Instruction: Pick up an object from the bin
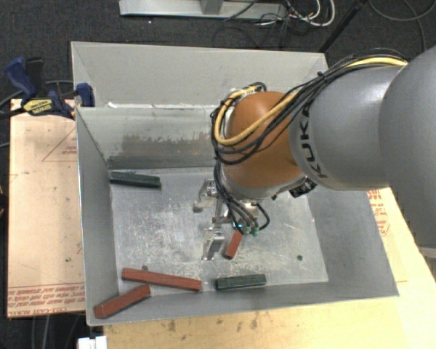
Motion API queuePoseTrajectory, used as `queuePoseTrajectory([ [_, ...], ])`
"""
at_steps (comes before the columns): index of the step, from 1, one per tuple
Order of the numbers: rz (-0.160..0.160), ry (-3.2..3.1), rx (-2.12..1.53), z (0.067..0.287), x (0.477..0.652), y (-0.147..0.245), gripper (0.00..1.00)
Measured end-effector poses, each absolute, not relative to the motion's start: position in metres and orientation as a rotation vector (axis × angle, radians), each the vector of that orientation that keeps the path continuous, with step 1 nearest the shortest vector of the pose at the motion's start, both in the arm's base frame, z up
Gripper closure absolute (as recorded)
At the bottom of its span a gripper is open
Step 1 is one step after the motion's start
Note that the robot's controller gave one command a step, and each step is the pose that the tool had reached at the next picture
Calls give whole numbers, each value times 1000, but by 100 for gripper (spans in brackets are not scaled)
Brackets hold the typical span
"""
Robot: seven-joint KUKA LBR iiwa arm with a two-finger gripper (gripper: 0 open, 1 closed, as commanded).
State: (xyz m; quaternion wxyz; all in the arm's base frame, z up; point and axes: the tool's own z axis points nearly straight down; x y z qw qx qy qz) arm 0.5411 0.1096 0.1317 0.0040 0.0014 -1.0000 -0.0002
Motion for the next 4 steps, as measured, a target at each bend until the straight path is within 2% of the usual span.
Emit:
queuePoseTrajectory([
  [1,-2,-3141,1,136,543,109,0],
  [2,-7,-3154,-25,77,553,54,100],
  [3,-6,-3152,-26,75,552,53,0],
  [4,-6,-3152,-26,75,552,53,0],
])
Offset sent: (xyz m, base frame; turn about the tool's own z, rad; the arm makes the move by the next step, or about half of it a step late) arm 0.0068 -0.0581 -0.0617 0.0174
